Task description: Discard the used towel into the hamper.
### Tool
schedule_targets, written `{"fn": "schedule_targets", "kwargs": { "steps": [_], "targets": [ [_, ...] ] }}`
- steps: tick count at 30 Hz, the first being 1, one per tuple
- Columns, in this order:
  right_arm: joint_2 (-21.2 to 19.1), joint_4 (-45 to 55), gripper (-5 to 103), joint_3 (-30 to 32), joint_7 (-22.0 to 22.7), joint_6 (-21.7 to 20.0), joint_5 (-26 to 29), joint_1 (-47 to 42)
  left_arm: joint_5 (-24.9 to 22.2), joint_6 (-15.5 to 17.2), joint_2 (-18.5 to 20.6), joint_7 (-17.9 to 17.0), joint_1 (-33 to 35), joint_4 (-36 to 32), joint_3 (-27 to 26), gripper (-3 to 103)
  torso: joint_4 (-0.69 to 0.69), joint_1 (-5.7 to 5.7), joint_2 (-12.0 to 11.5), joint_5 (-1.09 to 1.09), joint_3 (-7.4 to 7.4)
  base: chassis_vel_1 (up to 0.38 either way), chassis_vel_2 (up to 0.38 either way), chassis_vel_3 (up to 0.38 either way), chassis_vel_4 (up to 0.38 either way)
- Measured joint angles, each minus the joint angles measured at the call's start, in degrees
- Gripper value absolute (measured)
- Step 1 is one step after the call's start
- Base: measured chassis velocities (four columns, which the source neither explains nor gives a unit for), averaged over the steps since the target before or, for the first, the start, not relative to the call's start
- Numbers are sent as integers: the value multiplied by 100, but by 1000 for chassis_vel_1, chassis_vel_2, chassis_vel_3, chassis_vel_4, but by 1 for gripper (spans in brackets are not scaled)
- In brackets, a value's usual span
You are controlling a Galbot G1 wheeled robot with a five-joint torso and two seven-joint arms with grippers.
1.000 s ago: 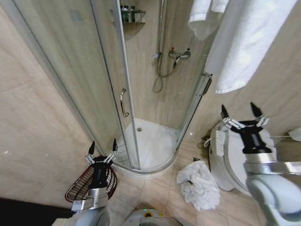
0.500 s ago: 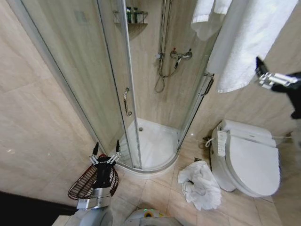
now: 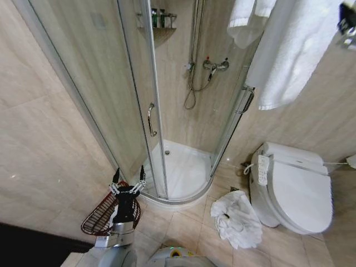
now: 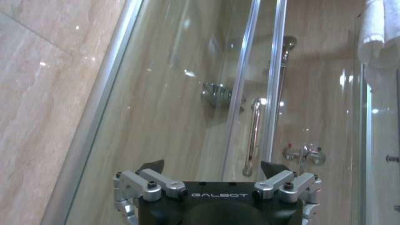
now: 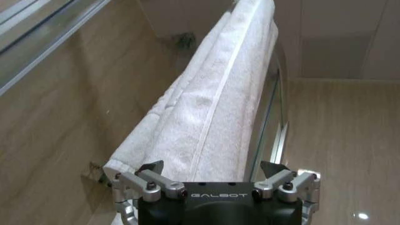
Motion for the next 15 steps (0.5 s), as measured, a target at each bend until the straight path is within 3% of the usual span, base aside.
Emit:
{"fn": "schedule_targets", "kwargs": {
  "steps": [15],
  "targets": [
    [-168,-9,100,-21,-24,-21,-29,-4,-138,-29,62,75,-18,-28,-23,100,1,235,505,-3,268,0,0,0,0]
  ]
}}
